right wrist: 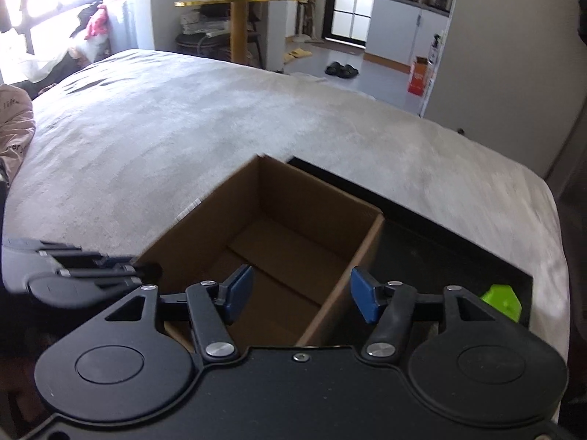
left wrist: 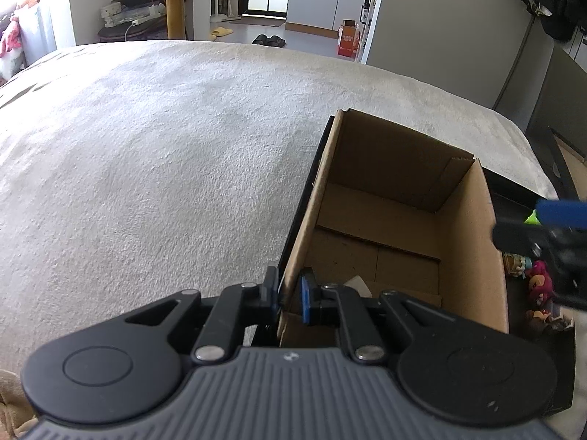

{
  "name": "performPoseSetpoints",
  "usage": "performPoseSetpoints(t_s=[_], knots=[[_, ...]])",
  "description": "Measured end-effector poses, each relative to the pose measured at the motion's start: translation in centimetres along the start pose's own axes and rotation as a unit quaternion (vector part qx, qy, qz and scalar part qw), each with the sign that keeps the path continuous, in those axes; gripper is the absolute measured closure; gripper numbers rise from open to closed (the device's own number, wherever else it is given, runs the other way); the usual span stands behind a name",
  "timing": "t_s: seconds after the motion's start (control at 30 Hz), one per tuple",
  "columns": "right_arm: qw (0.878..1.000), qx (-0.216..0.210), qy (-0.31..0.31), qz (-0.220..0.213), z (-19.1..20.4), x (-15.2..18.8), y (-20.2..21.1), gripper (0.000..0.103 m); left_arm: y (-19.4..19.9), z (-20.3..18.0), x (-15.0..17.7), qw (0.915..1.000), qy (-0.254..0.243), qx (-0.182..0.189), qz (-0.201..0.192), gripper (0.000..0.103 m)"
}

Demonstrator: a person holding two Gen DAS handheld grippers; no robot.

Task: Organize rigid objects
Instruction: 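Move the right gripper to the brown-haired doll and grasp it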

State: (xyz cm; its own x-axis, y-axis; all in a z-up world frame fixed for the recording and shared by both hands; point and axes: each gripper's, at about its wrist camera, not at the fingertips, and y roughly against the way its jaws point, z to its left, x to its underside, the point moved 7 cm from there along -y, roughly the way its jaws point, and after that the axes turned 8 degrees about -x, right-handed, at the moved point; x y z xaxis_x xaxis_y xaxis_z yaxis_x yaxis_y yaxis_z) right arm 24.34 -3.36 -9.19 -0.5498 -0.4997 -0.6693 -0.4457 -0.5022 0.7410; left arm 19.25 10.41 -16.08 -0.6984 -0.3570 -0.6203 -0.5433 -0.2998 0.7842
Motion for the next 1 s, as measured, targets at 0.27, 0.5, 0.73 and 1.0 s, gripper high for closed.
performPoseSetpoints(t_s=[0.27,0.5,0.73,1.0], knots=[[0.999,0.023,-0.029,0.012,-2.4,2.8,1.4,0.044,0.0,-0.1,0.0,1.0000,0.000,-0.004,0.001,0.092],[0.997,0.048,-0.049,0.025,-4.7,5.5,2.8,0.044,0.0,-0.2,0.0,1.0000,-0.004,-0.008,0.000,0.092],[0.994,0.076,-0.071,0.033,-7.2,8.1,4.1,0.044,0.1,-0.4,0.0,0.9999,-0.008,-0.012,0.000,0.092],[0.989,0.110,-0.096,0.035,-10.1,10.4,4.9,0.044,0.2,-0.5,-0.1,0.9999,-0.009,-0.014,-0.001,0.092]])
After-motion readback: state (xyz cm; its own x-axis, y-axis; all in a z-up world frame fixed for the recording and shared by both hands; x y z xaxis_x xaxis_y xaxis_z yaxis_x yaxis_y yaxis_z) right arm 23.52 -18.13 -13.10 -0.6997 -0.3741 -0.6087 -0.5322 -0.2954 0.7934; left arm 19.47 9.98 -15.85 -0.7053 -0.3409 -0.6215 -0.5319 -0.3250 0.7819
